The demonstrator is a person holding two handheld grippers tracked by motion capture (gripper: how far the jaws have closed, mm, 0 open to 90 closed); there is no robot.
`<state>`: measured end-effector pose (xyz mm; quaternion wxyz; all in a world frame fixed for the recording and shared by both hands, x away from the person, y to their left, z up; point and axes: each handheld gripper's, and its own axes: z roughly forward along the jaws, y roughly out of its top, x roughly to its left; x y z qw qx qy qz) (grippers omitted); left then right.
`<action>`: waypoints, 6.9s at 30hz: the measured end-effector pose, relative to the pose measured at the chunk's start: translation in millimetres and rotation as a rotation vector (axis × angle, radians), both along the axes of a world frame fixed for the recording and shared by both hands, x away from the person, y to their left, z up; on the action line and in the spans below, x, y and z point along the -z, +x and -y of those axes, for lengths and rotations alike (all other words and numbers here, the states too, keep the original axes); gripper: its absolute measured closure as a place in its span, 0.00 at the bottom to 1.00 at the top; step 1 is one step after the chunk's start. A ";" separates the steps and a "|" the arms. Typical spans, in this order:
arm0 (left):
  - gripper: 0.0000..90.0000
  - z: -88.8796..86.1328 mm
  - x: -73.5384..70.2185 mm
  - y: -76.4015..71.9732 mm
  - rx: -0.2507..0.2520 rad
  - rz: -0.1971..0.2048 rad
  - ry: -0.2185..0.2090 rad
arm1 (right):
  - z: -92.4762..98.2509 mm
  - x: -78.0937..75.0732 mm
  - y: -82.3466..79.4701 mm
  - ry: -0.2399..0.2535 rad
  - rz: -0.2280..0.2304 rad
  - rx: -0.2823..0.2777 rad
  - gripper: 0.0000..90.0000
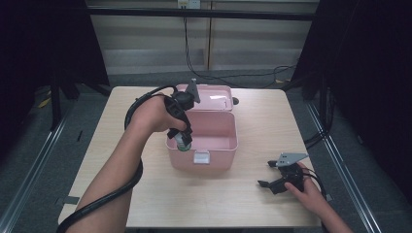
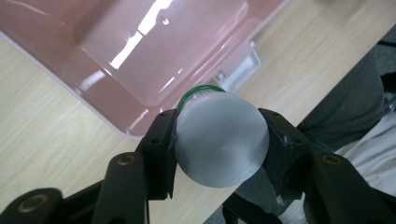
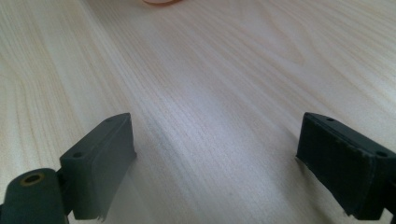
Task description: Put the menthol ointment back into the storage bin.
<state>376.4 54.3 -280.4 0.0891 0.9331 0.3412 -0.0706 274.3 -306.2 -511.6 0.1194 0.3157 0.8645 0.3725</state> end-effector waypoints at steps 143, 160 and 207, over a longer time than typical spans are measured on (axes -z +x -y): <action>0.56 55.5 152.4 95.7 -0.464 0.089 0.044 | 0.0 -0.1 -0.1 0.000 -0.002 0.002 0.12; 0.55 53.9 158.6 93.9 -0.473 0.093 0.037 | 0.0 -0.1 -0.1 -0.001 -0.002 0.002 0.12; 0.26 44.0 142.2 87.7 -0.459 0.117 -0.021 | 0.1 0.0 0.2 -0.001 0.003 0.000 0.12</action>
